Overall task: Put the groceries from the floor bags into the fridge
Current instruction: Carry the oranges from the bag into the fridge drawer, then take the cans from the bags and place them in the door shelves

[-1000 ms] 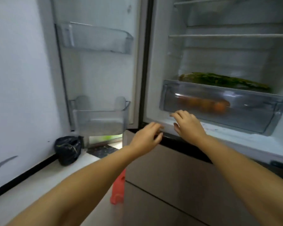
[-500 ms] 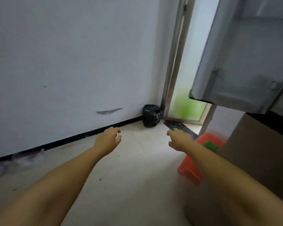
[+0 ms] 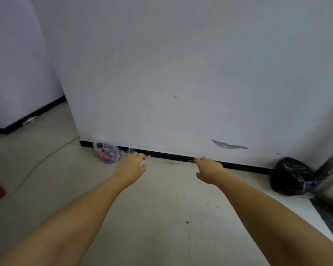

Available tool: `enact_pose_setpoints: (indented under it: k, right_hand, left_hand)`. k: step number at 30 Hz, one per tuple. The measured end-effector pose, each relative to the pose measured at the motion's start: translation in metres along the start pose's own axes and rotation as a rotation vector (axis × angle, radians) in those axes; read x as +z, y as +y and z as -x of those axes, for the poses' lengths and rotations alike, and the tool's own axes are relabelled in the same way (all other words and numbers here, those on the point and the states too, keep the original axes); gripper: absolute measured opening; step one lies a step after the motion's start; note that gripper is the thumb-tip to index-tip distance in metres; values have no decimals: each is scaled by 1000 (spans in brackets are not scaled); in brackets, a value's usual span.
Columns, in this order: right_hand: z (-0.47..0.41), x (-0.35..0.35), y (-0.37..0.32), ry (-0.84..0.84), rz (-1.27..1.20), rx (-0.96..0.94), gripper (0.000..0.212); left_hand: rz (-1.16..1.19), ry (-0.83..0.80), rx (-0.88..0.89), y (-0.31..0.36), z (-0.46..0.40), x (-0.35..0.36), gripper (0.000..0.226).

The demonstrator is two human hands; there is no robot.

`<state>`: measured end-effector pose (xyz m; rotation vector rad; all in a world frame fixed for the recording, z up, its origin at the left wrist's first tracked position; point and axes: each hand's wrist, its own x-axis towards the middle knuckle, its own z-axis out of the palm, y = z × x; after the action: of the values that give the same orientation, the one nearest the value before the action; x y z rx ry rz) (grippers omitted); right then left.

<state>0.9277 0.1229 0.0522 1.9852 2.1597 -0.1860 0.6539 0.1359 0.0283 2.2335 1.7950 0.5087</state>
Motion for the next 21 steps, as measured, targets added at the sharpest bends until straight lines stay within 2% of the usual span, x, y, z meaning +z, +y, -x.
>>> enact_pose_setpoints:
  k: [6, 9, 13, 21]
  right_hand:
    - [-115, -14, -98, -56, 48, -217, 51]
    - [-168, -15, -155, -65, 66, -316, 48]
    - [-244, -24, -224, -59, 81, -361, 44]
    - [-392, -71, -320, -71, 7, -273, 41]
  left_hand:
    - [31, -4, -293, -97, -21, -24, 31]
    - [-5, -3, -378, -152, -42, -36, 33]
    - [-37, 12, -383, -227, -92, -58, 31]
    - [-56, -87, -265, -354, -225, -119, 29]
